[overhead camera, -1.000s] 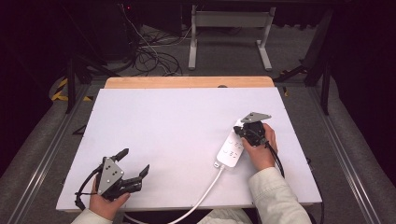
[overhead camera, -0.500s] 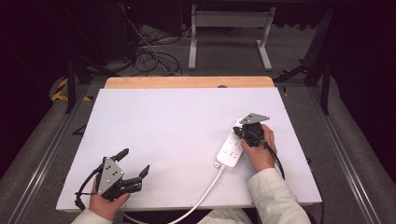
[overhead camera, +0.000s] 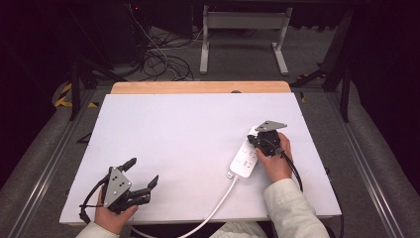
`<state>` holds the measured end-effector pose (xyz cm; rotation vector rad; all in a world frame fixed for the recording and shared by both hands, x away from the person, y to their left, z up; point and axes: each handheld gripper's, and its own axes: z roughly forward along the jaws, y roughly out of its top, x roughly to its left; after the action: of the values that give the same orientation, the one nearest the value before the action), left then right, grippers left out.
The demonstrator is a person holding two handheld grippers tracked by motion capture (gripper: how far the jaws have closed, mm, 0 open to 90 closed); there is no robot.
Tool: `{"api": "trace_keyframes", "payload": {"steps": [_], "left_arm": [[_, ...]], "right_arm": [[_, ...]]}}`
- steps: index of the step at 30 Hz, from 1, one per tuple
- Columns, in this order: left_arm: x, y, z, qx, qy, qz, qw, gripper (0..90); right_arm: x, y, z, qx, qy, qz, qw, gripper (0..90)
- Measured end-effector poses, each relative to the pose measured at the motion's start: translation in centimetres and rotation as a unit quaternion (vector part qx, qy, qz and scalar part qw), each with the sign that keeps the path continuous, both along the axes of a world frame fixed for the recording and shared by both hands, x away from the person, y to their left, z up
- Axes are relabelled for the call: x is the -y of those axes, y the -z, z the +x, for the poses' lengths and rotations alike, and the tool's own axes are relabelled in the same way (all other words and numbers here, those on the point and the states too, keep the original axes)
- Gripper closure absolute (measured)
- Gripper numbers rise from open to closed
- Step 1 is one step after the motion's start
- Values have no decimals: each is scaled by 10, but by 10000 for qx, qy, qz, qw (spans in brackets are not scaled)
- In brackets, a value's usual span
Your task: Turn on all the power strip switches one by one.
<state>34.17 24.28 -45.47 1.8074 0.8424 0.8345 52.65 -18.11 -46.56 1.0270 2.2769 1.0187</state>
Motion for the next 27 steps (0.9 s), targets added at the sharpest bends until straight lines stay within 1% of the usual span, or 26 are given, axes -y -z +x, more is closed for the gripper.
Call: {"api": "trace_keyframes", "payload": {"steps": [2, 7, 10, 11, 13, 14, 15, 16, 17, 18, 19, 20, 22, 24, 25, 27], "left_arm": [[0, 0, 0, 8, 6, 11, 10000, 162], [0, 0, 0, 13, 6, -1, 10000, 162], [0, 0, 0, 24, 6, 54, 10000, 162], [0, 0, 0, 2, 13, 10, 10000, 162], [-1, -1, 0, 26, 15, 18, 10000, 162], [0, -1, 0, 19, 23, -31, 10000, 162], [0, -1, 0, 21, 27, -32, 10000, 162], [-1, -1, 1, 32, 27, 8, 10000, 162], [-1, 0, 1, 13, 31, -8, 10000, 162], [-1, 0, 2, -22, 21, -45, 10000, 162], [-1, 0, 2, -28, 19, -51, 10000, 162], [-1, 0, 2, -5, 23, -9, 10000, 162], [-1, -1, 1, 15, 23, -1, 10000, 162], [-1, 0, 0, 8, 15, -34, 10000, 162], [-1, -1, 1, 20, 12, 6, 10000, 162], [0, 0, 1, -18, 19, -21, 10000, 162]], "right_arm": [[-1, 0, 0, 17, 19, -60, 10000, 900], [-1, 1, 0, -27, 62, -10, 10000, 900], [-3, 0, -1, 16, 77, -80, 9999, 900], [-4, 0, -2, 68, 60, -135, 9999, 900], [-5, -3, -3, 281, -66, -119, 9995, 900], [-7, -9, -7, 589, -132, -110, 9981, 900], [-8, -18, -12, 900, -190, -12, 9958, 900], [-8, -28, -14, 1014, -202, 167, 9945, 900], [-7, -34, -15, 1005, -192, 283, 9943, 900], [-7, -36, -15, 990, -173, 355, 9943, 900], [-4, -36, -15, 920, -134, 414, 9948, 900], [-3, -34, -14, 847, -108, 407, 9955, 900], [0, -31, -13, 764, -70, 418, 9962, 900], [0, -31, -12, 752, -51, 458, 9961, 900], [0, -32, -13, 776, -59, 469, 9959, 900], [-1, -32, -13, 792, -82, 448, 9958, 900]]}}
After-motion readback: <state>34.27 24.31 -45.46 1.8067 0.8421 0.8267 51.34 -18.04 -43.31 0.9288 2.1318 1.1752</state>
